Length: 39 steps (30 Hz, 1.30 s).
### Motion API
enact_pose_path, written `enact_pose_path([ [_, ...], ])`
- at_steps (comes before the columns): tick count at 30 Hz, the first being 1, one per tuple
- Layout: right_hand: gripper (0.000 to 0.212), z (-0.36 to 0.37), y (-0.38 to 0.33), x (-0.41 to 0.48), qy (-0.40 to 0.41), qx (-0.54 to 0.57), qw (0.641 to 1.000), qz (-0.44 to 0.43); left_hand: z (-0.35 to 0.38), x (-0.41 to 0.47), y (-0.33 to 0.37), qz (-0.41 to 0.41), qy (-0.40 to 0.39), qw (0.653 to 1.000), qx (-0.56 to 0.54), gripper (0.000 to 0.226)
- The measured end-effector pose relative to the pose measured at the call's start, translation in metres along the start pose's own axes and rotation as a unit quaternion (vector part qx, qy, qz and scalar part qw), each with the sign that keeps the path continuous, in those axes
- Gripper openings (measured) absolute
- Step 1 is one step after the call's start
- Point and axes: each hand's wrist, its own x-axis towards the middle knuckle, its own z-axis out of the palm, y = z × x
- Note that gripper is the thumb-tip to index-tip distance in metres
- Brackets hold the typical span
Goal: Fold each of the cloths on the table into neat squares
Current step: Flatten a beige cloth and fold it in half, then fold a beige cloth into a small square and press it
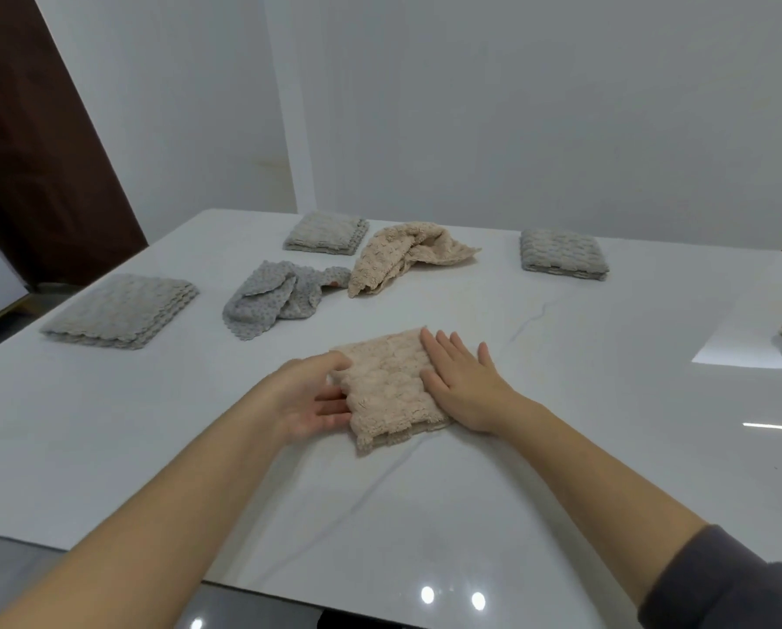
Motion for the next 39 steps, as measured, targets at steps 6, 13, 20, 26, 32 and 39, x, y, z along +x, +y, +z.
enact_pose_path([
  [6,0.062,-0.001,-0.006,-0.010,0.012,0.069,0.998,0.007,0.009,0.016,0.009,0.065,0.021,0.985,0.158,0.014],
  [13,0.083,-0.011,-0.053,-0.004,0.004,0.424,0.905,0.017,-0.056,-0.011,0.005,0.130,0.002,0.988,0.082,0.018],
  [20,0.062,0.028,-0.133,0.000,-0.055,0.419,0.906,-0.040,-0.166,-0.029,-0.006,0.060,0.140,0.935,0.319,0.026],
  [26,0.055,0.053,-0.190,-0.007,0.045,0.075,0.978,-0.192,-0.203,-0.013,-0.014,0.086,0.265,0.819,0.501,0.043],
  [32,0.073,0.095,-0.229,-0.009,-0.032,-0.026,0.979,-0.200,-0.202,-0.005,-0.028,0.134,0.369,0.722,0.570,0.032],
  [39,0.073,0.103,-0.233,-0.008,-0.029,-0.045,0.982,-0.180,-0.208,0.010,-0.041,0.204,0.359,0.687,0.598,0.045],
])
